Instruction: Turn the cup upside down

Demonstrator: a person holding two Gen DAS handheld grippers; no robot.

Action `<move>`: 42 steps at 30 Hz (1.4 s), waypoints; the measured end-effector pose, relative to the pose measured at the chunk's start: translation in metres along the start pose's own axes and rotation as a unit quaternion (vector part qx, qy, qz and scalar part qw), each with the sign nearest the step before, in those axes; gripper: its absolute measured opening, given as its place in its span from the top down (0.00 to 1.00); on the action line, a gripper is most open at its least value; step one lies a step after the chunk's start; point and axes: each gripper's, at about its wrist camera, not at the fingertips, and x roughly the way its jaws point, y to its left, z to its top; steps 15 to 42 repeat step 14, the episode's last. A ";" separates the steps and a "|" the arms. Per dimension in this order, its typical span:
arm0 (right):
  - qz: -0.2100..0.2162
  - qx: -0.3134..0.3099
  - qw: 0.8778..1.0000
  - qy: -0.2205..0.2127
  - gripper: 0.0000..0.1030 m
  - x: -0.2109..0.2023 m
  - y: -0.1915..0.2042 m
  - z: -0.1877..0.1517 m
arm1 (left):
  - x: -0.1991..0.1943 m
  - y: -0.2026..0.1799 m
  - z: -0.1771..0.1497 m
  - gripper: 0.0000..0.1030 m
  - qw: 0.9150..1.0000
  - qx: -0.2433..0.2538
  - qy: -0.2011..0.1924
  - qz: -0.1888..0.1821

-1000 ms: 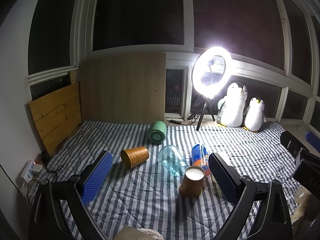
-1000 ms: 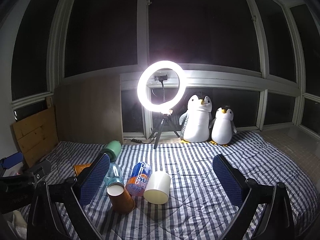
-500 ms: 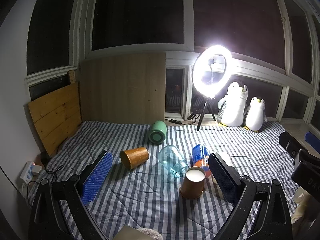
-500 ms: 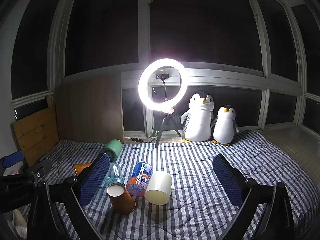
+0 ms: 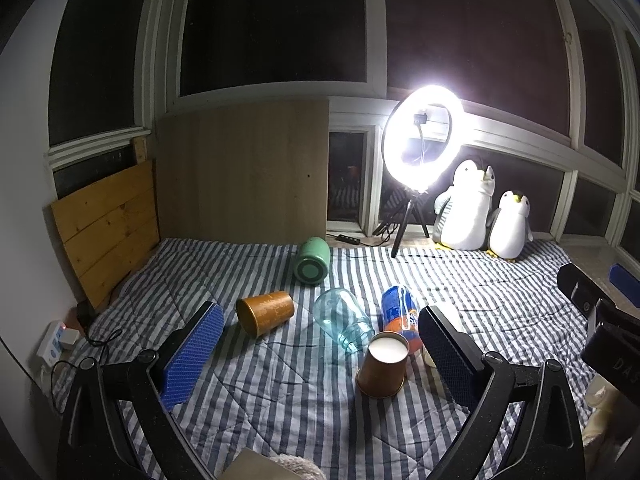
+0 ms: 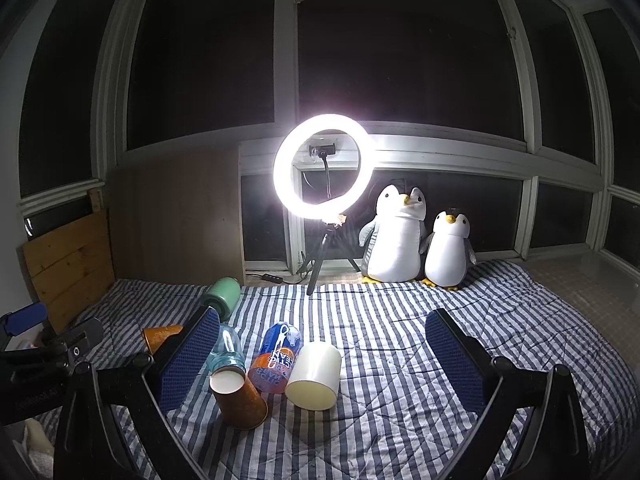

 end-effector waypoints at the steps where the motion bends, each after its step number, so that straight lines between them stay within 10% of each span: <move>1: 0.000 -0.001 1.000 0.001 0.01 0.001 0.000 0.000 | 0.000 0.000 0.000 0.03 1.000 0.000 -0.001 0.000; 42: 0.001 -0.006 1.000 0.011 0.01 0.007 0.002 -0.004 | 0.002 0.002 0.001 0.01 1.000 -0.002 -0.002 0.005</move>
